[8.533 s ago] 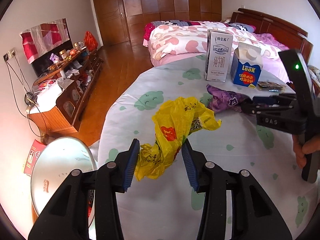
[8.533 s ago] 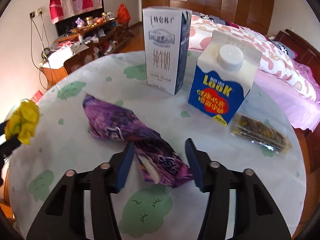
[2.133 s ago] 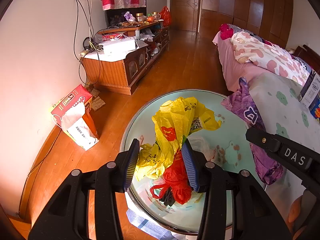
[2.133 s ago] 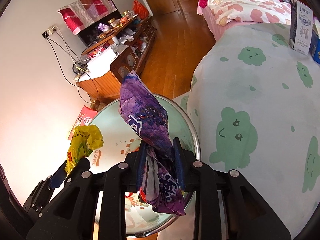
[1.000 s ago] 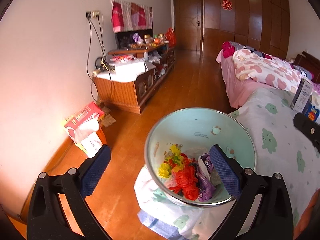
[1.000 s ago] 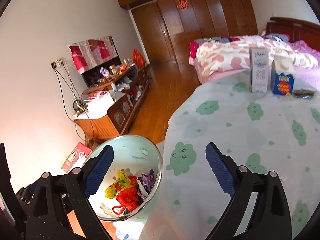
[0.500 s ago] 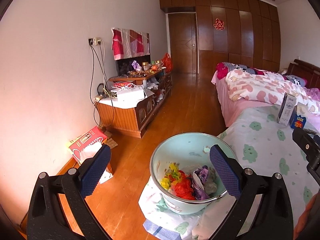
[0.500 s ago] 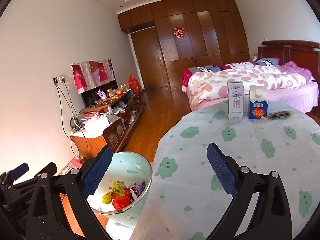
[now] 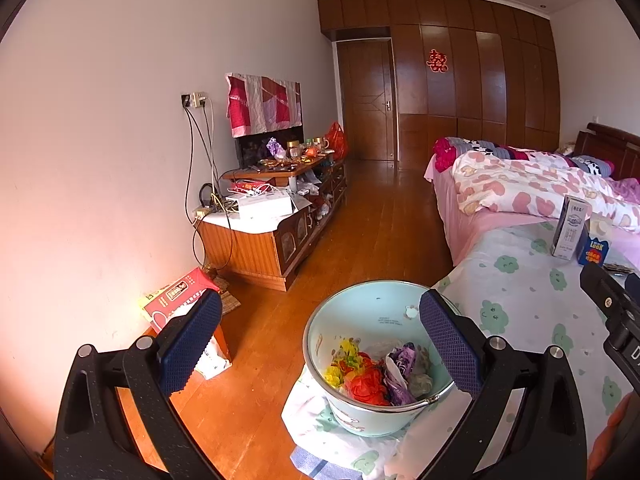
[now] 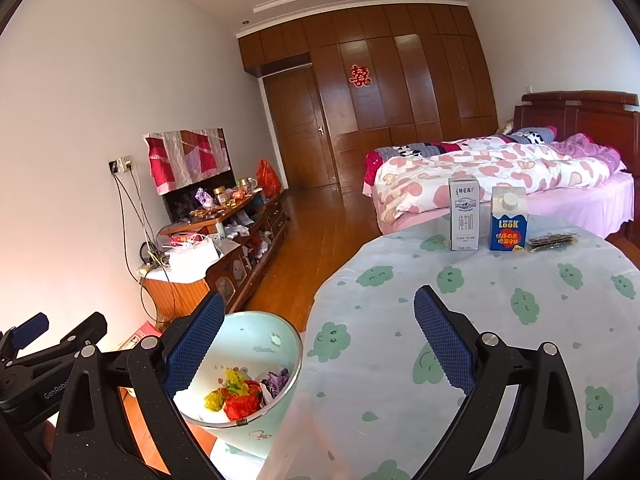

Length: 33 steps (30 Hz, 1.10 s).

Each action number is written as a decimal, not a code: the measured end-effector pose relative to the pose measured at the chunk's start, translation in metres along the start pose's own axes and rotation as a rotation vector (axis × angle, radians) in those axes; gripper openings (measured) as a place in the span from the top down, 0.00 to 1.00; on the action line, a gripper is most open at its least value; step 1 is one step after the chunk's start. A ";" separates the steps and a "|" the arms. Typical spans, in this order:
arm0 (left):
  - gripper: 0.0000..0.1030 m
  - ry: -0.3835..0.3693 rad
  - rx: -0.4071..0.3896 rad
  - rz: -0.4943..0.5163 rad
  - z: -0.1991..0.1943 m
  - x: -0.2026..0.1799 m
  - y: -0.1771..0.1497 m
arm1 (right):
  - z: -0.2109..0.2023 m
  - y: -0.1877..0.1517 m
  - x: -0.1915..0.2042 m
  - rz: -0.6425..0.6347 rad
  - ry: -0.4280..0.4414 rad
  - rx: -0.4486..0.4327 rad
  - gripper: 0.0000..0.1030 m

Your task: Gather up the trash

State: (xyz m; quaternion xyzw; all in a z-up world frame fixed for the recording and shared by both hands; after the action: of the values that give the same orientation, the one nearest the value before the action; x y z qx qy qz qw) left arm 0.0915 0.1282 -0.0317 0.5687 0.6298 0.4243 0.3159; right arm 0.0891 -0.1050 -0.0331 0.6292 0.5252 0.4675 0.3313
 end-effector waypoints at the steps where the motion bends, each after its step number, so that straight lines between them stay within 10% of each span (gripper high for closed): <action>1: 0.06 -0.001 -0.001 0.000 0.000 0.000 0.000 | -0.001 0.000 0.000 0.002 -0.001 0.000 0.09; 33: 0.06 -0.025 -0.027 -0.011 -0.011 -0.004 0.008 | -0.012 0.003 -0.006 0.009 -0.020 -0.012 0.08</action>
State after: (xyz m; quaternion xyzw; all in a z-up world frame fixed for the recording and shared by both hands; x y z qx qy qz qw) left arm 0.0863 0.1220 -0.0198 0.5662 0.6231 0.4239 0.3339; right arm 0.0787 -0.1124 -0.0281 0.6340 0.5162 0.4660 0.3383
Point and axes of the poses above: each gripper's, at about its wrist camera, not at the fingertips, and z roughly the way its jaws point, x to its left, y to its top, the point moved 8 cm from there along z, roughly the way its jaws point, and after that the axes turned 1 degree about x, right-handed, at the moved point
